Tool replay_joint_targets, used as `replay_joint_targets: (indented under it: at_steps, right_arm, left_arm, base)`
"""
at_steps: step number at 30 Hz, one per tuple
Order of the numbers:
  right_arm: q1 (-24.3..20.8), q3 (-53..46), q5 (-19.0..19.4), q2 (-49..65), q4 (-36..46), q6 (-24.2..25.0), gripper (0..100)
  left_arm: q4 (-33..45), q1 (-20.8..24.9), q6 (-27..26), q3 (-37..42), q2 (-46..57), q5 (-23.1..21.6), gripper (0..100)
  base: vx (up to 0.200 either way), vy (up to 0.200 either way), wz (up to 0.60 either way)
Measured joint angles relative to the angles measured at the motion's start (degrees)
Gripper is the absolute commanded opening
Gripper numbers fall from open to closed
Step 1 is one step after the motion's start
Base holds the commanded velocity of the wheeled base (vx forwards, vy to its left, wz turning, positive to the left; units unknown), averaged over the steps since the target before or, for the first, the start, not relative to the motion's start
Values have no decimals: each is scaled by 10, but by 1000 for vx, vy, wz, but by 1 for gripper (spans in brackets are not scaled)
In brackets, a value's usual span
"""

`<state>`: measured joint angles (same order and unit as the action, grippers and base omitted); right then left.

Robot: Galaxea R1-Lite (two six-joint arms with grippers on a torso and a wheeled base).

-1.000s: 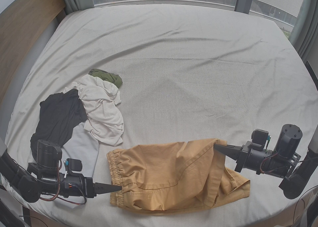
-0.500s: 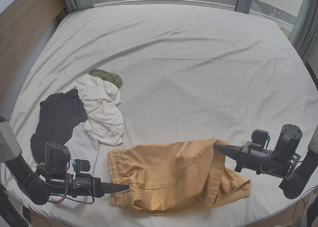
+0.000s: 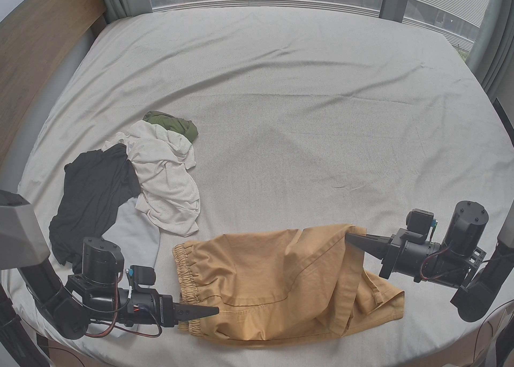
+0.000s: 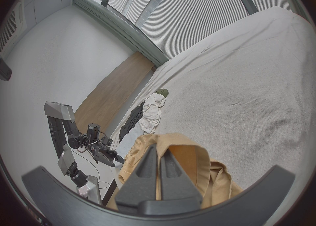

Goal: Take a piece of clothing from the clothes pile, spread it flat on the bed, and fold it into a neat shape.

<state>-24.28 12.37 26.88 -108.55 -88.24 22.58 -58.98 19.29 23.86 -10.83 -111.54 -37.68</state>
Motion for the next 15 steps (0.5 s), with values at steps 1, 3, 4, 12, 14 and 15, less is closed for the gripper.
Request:
replay_joint_targets:
  at_steps: [1, 3, 4, 12, 14, 15]
  right_arm:
    - [0, 0, 0, 0, 0, 0, 0]
    - [0, 0, 0, 0, 0, 0, 0]
    - [0, 0, 0, 0, 0, 0, 0]
    - [0, 0, 0, 0, 0, -1, 0]
    - [0, 0, 0, 0, 0, -1, 0]
    - [0, 0, 0, 0, 0, -1, 0]
  left_arm:
    - [-3, 1, 1, 1, 0, 0, 100]
    - [-10, 7, 5, 4, -1, 0, 100]
    - [-20, 11, 7, 7, -1, 0, 100]
    - [-107, 33, 38, 28, -1, 1, 100]
    - [-139, 37, 50, 34, -2, 1, 100]
    - [-155, 39, 59, 37, -2, 1, 100]
  base:
    - [0, 0, 0]
    - [0, 0, 0]
    - [0, 0, 0]
    - [0, 0, 0]
    - [0, 0, 0]
    - [0, 0, 0]
